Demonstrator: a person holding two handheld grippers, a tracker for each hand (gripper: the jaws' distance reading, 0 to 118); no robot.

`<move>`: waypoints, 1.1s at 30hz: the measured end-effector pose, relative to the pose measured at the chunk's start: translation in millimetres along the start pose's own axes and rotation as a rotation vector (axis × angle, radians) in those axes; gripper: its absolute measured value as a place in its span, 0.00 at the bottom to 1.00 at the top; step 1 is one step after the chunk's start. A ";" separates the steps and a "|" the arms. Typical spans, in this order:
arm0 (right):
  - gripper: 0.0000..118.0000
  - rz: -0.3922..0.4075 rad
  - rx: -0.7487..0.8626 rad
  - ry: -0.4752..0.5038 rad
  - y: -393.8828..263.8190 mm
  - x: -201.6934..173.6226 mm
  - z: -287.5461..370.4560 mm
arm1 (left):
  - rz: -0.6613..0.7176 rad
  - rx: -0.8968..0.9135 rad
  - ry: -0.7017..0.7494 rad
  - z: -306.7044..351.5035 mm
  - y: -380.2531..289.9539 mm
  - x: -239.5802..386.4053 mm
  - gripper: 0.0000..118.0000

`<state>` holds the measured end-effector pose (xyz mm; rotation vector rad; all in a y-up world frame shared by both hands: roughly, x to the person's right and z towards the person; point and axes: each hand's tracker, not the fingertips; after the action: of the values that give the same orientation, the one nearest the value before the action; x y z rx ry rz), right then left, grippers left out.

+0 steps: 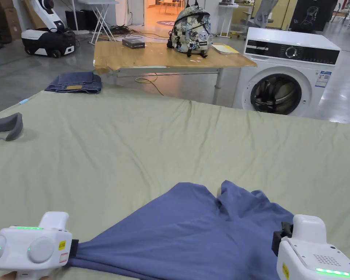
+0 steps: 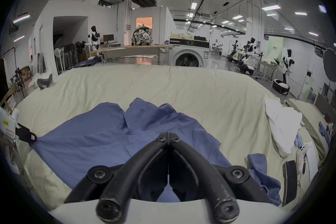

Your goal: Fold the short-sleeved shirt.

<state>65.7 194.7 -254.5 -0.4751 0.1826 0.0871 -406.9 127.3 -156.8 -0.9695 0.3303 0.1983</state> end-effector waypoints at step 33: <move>0.23 0.175 -0.527 0.145 58.0 34.4 -261.1 | 0.068 0.053 -0.078 10.8 2.2 5.1 0.00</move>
<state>51.8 126.9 -515.1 -0.9915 0.3462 0.2765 -400.9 137.6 -154.7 -0.8966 0.2955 0.2874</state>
